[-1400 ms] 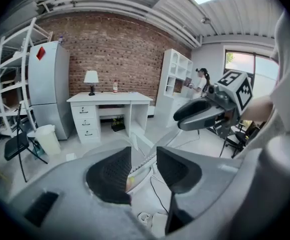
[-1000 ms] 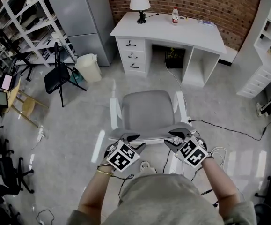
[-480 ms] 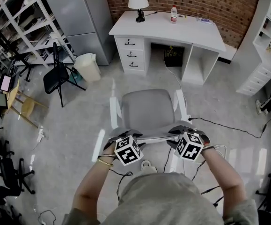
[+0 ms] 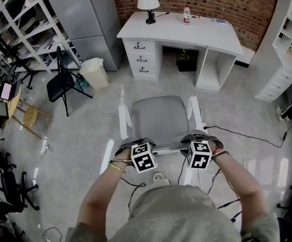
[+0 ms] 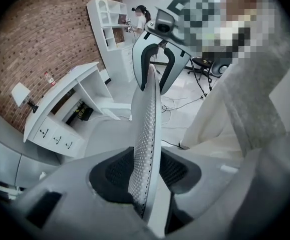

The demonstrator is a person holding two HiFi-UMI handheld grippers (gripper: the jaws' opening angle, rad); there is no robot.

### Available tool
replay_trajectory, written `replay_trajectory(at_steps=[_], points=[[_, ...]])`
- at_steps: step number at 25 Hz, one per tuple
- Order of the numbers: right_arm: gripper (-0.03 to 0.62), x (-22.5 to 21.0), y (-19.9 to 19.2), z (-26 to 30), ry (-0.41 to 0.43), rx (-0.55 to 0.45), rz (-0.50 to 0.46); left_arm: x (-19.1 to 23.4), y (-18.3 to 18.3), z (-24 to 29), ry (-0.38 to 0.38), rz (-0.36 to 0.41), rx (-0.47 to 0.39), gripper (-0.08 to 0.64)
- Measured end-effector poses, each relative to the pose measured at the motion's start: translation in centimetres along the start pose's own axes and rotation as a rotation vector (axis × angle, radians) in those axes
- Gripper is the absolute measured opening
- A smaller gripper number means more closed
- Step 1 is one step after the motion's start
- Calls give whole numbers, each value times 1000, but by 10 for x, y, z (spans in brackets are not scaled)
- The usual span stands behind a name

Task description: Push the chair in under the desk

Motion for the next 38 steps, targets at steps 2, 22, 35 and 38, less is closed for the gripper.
replay_trajectory(at_steps=[2,22,35,38], points=[[124,2,2,6,15,6,-15,1,-1,4,-8,9,15,144],[118,-1,4,43,64,60,-89,7,-10,30,-54,69,117,130],[47,4,4,49,64,76,-131,4,-10,33,-76,99,133,77],[29,7,5,49,46,80,-148,3,-11,31,-74,108,134,72]])
Point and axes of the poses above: the fingertips, and each gripper's own axes: z forward along the fingers, x to its left, y out of its top, the point moved 7 cm from there along -z, backward along the fingers, and after that the axes turned 3 degrees about -y, right-handed, at the moved point
